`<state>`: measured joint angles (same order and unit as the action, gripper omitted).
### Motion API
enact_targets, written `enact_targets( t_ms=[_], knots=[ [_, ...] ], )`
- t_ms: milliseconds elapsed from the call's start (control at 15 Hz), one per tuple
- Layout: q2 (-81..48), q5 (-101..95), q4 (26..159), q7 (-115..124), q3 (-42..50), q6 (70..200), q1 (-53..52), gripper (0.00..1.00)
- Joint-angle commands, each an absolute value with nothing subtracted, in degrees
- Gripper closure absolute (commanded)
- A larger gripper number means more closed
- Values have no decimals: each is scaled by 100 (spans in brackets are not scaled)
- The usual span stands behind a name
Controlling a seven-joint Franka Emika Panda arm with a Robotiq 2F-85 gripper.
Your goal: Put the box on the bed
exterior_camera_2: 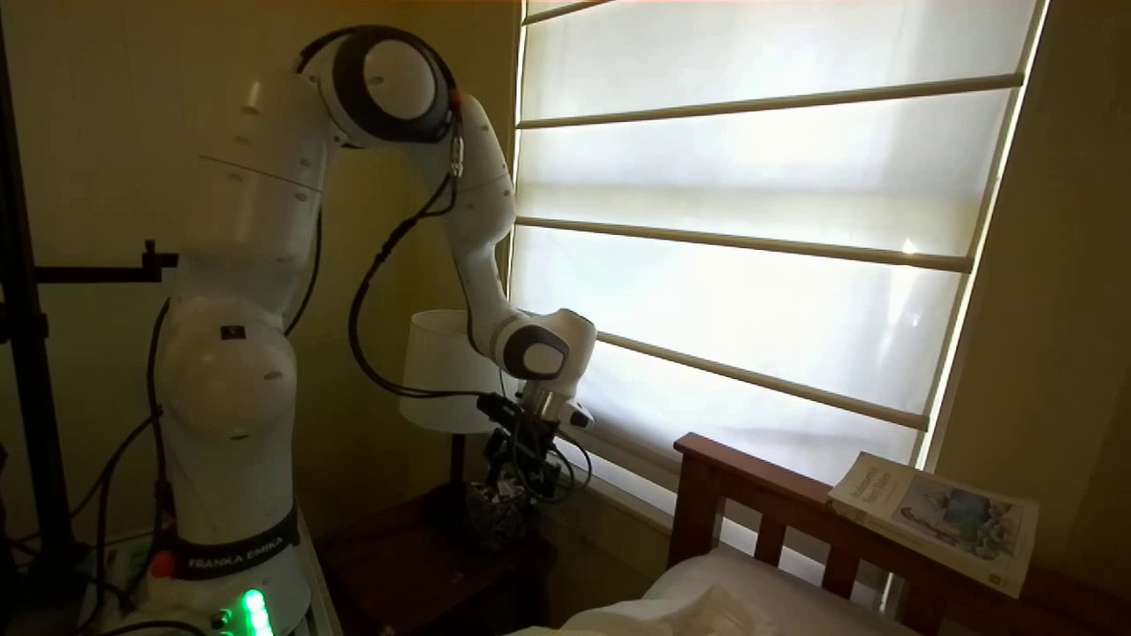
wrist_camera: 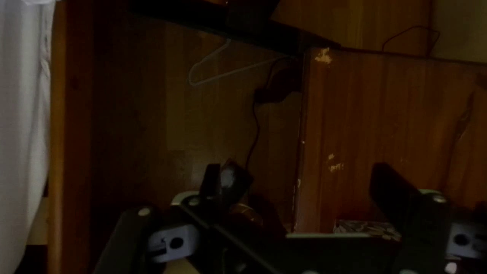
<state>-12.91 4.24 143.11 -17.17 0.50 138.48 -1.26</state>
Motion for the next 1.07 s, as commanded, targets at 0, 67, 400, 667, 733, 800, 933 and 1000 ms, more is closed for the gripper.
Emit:
enact_targets(
  t_ms=[0, 67, 400, 667, 733, 800, 933, 1000],
  knots=[
    [-2454, 193, 13614, -1392, -239, 14205, -227, 0],
    [-2647, 162, 13456, -1300, -304, 14216, -262, 0],
    [-2774, -29, 13243, -1262, -389, 13521, -266, 0],
    [-2951, 623, 13191, -1915, -814, 14610, 182, 0],
    [-3029, 837, 13168, -2098, -978, 14895, 346, 0],
    [-3118, 1081, 13146, -2350, -1182, 15168, 556, 0],
    [-3331, 1630, 13063, -2956, -1739, 15517, 1125, 0],
    [-3481, 1886, 12988, -3280, -2054, 15592, 1444, 0]
  ],
)
